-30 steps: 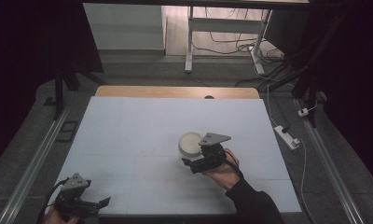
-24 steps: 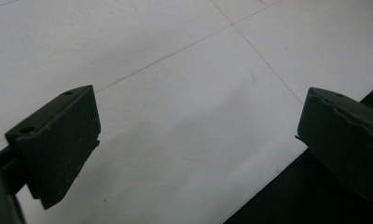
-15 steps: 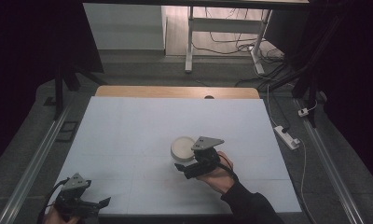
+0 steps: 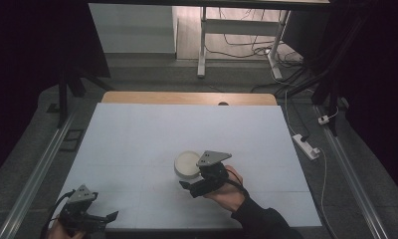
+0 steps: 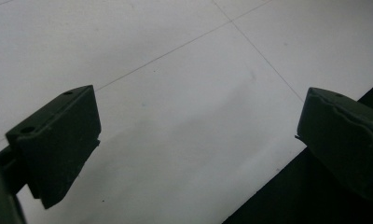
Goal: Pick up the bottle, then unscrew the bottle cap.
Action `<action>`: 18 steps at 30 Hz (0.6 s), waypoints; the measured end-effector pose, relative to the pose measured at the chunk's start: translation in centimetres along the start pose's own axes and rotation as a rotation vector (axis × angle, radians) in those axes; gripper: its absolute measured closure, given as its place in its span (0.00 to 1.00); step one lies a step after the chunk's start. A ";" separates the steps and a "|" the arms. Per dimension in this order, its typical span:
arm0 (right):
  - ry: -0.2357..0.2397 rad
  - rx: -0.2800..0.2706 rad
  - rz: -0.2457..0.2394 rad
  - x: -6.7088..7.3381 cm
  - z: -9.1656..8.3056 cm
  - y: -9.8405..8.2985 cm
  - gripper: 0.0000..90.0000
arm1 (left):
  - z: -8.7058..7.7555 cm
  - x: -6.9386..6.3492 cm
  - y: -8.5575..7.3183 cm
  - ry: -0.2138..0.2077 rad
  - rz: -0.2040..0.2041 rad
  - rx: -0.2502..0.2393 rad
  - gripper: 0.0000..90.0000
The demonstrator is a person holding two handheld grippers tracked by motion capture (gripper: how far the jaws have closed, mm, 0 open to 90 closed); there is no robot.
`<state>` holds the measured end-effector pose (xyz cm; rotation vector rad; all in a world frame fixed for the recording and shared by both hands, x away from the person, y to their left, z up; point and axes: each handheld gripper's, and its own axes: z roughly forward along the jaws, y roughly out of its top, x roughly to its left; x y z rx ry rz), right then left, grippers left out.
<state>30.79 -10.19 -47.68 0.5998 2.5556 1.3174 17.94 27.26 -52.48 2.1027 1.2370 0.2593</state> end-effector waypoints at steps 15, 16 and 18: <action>0.020 0.005 -0.013 0.7 0.2 0.0 0.07 | 0.0 0.0 0.0 0.000 0.001 -0.002 0.00; 0.021 0.004 -0.012 0.6 0.2 0.0 0.07 | 0.0 0.0 0.0 -0.002 0.000 -0.002 0.00; 0.021 0.002 -0.010 0.6 0.1 0.0 0.07 | 0.0 0.1 0.0 -0.003 -0.003 -0.006 0.00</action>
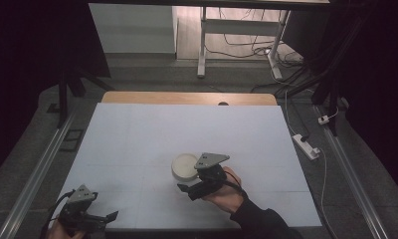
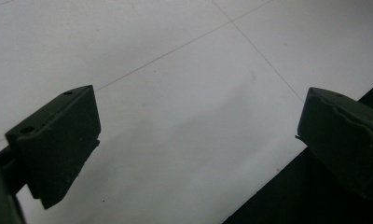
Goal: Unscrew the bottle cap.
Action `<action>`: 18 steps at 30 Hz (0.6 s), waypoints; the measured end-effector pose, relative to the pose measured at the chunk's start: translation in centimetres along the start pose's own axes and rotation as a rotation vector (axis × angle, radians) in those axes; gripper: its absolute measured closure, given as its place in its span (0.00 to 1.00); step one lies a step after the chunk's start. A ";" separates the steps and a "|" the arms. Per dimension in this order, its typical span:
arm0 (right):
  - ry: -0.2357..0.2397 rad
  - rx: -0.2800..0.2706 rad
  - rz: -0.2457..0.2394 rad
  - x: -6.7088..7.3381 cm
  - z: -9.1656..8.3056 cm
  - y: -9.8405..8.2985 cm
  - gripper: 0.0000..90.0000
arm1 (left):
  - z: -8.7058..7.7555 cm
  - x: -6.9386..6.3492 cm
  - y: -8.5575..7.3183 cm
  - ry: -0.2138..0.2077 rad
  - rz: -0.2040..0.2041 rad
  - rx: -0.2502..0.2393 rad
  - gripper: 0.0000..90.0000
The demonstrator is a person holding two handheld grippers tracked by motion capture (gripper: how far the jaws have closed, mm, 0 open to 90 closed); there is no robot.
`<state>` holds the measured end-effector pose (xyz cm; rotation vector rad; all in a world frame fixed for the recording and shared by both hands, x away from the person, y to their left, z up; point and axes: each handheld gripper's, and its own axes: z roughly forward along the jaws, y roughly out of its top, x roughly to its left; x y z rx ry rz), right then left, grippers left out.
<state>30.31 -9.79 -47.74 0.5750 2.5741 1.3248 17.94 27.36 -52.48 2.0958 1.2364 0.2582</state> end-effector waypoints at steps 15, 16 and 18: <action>0.010 -0.007 0.001 0.0 -0.2 0.0 0.07 | -0.4 0.0 0.1 -0.009 -0.001 -0.050 0.00; 0.010 -0.007 0.000 0.0 -0.2 0.0 0.07 | -0.4 0.0 0.2 -0.016 0.000 -0.058 0.00; 0.013 -0.009 0.002 0.0 -0.2 0.0 0.07 | -0.5 -0.2 0.5 -0.020 0.012 -0.068 0.00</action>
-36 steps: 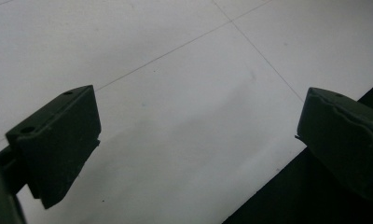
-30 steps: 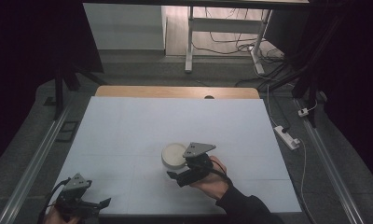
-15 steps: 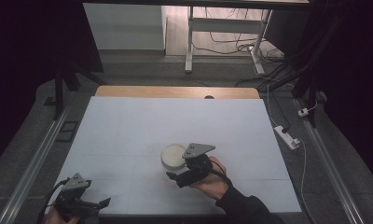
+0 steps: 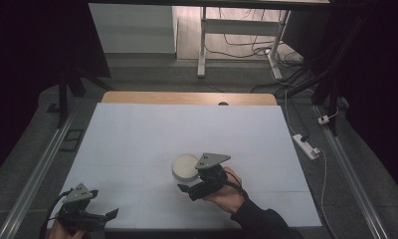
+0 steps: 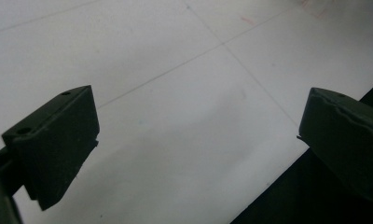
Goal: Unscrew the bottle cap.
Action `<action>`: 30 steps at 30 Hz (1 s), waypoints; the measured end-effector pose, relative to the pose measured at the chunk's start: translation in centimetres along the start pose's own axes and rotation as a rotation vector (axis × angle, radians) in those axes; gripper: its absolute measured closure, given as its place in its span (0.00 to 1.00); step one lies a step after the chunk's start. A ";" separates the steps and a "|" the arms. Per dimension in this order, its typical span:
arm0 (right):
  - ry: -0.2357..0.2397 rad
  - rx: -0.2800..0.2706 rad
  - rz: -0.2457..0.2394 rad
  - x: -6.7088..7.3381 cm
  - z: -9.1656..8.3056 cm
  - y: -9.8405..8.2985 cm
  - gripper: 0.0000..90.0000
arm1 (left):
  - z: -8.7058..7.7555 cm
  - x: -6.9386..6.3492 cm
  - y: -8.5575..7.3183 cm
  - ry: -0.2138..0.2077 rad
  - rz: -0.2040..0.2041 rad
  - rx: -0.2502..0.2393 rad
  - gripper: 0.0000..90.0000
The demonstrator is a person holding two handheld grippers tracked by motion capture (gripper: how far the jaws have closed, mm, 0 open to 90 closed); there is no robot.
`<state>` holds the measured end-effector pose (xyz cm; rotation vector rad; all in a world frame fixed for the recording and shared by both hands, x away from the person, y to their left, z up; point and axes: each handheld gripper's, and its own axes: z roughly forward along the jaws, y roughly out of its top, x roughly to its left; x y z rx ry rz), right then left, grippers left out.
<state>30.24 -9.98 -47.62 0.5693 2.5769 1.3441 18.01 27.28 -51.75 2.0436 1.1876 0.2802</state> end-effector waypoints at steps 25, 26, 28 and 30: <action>0.033 -0.023 -0.008 0.0 -0.3 0.0 0.07 | 2.7 -2.6 6.2 -0.162 0.238 -0.121 0.00; 0.033 -0.023 -0.009 0.0 -0.3 0.0 0.07 | 2.8 -2.7 6.7 -0.164 0.251 -0.121 0.00; 0.037 -0.026 -0.013 0.0 -0.3 0.0 0.07 | 3.1 -3.0 7.4 -0.174 0.273 -0.123 0.00; 0.040 -0.029 -0.016 0.0 -0.4 0.0 0.07 | 3.4 -3.3 8.1 -0.176 0.296 -0.124 0.00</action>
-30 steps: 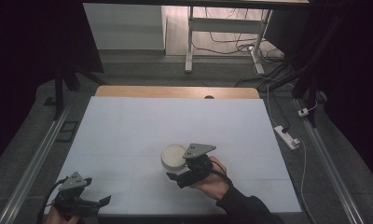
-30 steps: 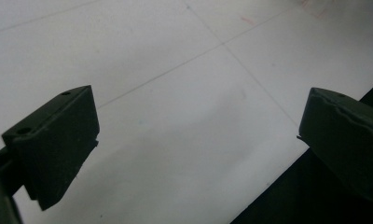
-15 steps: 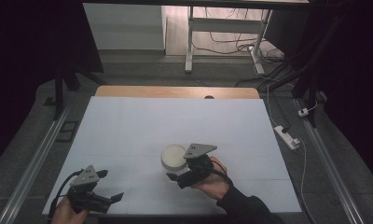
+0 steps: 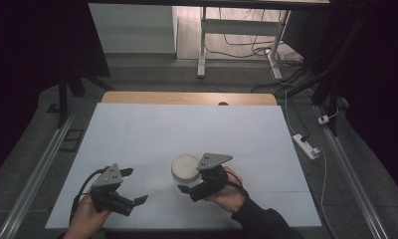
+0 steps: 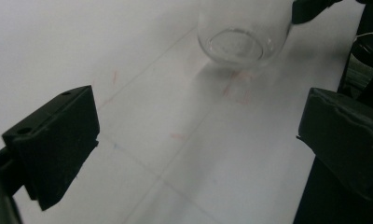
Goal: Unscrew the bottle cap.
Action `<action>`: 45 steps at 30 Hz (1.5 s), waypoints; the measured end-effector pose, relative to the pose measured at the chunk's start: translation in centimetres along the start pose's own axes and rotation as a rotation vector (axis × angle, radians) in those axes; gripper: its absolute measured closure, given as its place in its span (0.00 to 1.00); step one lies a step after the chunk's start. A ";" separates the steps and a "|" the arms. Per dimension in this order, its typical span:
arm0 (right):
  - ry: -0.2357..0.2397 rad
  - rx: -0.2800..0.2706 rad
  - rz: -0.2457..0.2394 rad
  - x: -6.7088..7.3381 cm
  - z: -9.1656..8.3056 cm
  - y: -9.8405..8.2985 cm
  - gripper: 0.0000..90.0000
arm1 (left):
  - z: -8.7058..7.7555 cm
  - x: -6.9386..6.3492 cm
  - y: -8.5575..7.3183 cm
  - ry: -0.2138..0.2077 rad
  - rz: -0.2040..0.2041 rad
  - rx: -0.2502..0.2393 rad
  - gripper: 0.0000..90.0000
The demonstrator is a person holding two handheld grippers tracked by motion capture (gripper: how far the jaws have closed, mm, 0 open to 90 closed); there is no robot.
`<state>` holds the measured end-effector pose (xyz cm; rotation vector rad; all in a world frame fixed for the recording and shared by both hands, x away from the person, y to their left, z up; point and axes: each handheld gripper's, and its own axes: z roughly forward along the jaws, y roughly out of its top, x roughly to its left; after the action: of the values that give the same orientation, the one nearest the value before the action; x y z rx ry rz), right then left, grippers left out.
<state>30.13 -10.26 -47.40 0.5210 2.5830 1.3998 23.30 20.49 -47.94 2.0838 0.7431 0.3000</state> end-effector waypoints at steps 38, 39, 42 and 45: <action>0.069 -0.029 -0.022 0.3 -0.3 0.0 0.07 | 6.1 0.5 9.0 -0.388 0.258 -0.050 0.00; 0.074 -0.030 -0.024 0.3 -0.3 0.0 0.07 | 6.3 0.6 9.1 -0.401 0.264 -0.053 0.00; 0.092 -0.032 -0.031 0.5 -0.2 0.0 0.07 | 6.7 0.6 9.5 -0.440 0.281 -0.058 0.01; 0.108 -0.033 -0.042 0.7 -0.2 0.1 0.07 | 7.2 0.6 9.8 -0.469 0.301 -0.056 0.03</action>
<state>29.45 -10.13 -47.22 0.3947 2.6323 1.4941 30.97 11.81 -44.22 2.0976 0.1399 -0.0113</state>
